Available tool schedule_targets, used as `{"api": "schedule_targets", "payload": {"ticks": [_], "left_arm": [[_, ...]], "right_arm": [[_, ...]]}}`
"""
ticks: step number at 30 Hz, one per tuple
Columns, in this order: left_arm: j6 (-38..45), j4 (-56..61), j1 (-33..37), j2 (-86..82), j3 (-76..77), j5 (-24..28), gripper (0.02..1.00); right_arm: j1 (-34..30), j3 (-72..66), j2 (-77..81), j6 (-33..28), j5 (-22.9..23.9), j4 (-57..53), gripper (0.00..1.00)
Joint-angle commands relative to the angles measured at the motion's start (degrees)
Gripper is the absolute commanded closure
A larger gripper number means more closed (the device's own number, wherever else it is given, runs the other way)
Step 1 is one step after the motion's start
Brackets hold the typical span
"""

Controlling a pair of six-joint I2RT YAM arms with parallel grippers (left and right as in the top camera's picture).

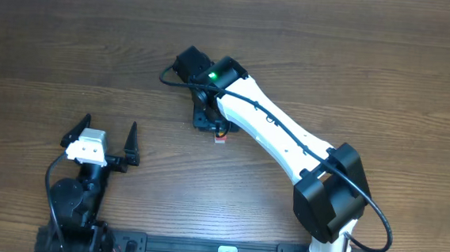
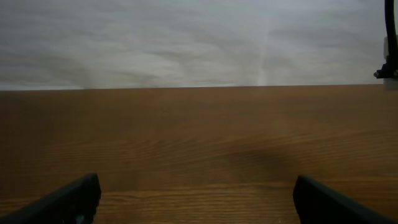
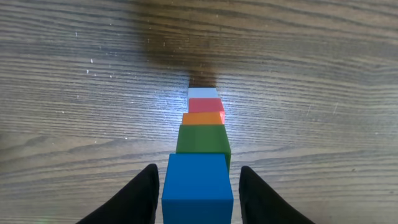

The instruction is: Stack Cubes

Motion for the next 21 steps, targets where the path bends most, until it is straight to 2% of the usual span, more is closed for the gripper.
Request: {"api": "schedule_targets", "payload": {"ticks": [1, 3, 10, 14, 21], "left_arm": [[0.8, -0.1, 0.3, -0.4, -0.3, -0.3, 0.018], [0.9, -0.1, 0.3, -0.4, -0.3, -0.3, 0.018], [0.9, -0.1, 0.3, -0.4, -0.3, -0.3, 0.018], [0.9, -0.1, 0.3, -0.4, -0.3, -0.3, 0.018], [0.9, -0.1, 0.3, -0.4, -0.3, -0.3, 0.018]], "right_arm": [[-0.4, 1.3, 0.7, 0.0, 0.8, 0.0, 0.535], [-0.4, 1.3, 0.7, 0.0, 0.8, 0.0, 0.467], [-1.0, 1.3, 0.6, -0.1, 1.0, 0.9, 0.007], [-2.3, 2.6, -0.2, -1.9, 1.0, 0.6, 0.009], [-8.4, 4.9, -6.3, -9.4, 2.9, 0.8, 0.009]]}}
